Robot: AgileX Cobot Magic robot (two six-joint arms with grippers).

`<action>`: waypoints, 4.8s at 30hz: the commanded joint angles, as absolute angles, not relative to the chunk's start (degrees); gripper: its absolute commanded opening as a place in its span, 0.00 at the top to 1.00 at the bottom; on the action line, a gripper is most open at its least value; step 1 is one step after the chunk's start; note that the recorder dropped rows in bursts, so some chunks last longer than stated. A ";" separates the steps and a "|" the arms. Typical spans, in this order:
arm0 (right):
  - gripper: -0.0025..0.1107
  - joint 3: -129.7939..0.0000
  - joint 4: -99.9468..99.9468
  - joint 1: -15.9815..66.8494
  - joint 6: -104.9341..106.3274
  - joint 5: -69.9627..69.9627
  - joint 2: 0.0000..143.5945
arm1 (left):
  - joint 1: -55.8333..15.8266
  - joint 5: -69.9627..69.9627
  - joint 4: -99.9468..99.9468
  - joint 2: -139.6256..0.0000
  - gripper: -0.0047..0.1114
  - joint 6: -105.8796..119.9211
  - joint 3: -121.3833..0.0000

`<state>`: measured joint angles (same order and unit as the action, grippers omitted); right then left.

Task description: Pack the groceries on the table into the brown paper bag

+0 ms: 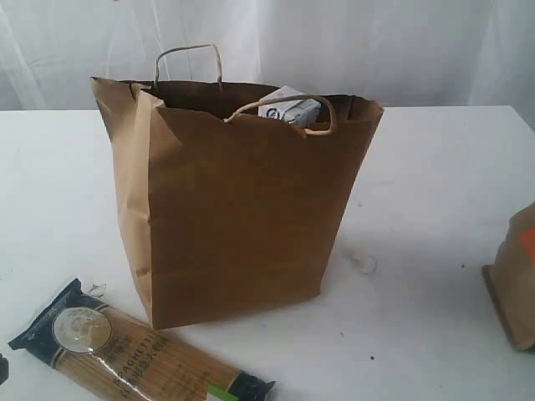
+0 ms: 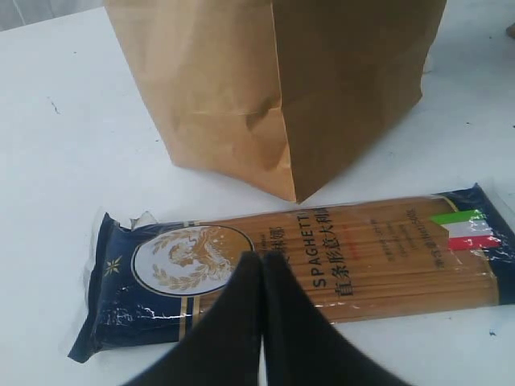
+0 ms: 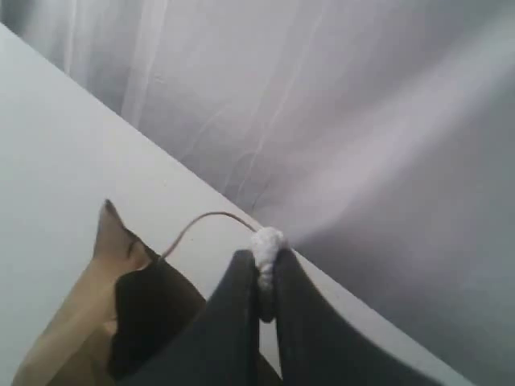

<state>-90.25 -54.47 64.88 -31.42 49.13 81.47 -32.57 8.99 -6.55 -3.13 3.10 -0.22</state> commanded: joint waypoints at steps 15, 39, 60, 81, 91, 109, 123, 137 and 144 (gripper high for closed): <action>0.98 -90.83 -34.04 52.43 -26.71 47.48 94.16 | -32.74 8.98 -6.78 -2.66 0.96 2.82 0.00; 0.50 -90.73 -33.90 52.43 -27.16 50.81 83.28 | -32.74 8.98 -6.78 -2.66 0.96 2.82 0.00; 0.50 -84.01 -41.06 52.43 -26.67 68.74 58.73 | -32.74 8.98 -6.78 -2.66 0.96 2.82 0.00; 0.50 -49.78 -28.96 52.43 -33.78 63.33 47.30 | -32.74 8.98 -6.78 -2.66 0.96 2.82 0.00; 0.50 -39.37 -32.51 52.43 -37.70 47.31 54.25 | -32.74 8.98 -6.78 -2.66 0.96 2.82 0.00; 0.50 -33.92 -51.12 37.23 -79.52 21.27 79.09 | -32.74 8.98 -6.78 -2.66 0.96 2.82 0.00; 0.50 -42.73 -51.24 30.14 -74.22 15.02 93.17 | -32.74 8.98 -6.78 -2.66 0.96 2.82 0.00; 0.53 -46.10 -51.07 29.59 -71.60 15.60 101.68 | -32.74 8.98 -6.78 -2.66 0.96 2.82 0.00; 0.67 -46.10 -52.25 29.59 -71.60 15.73 103.68 | -32.74 8.98 -6.78 -2.66 0.96 2.82 0.00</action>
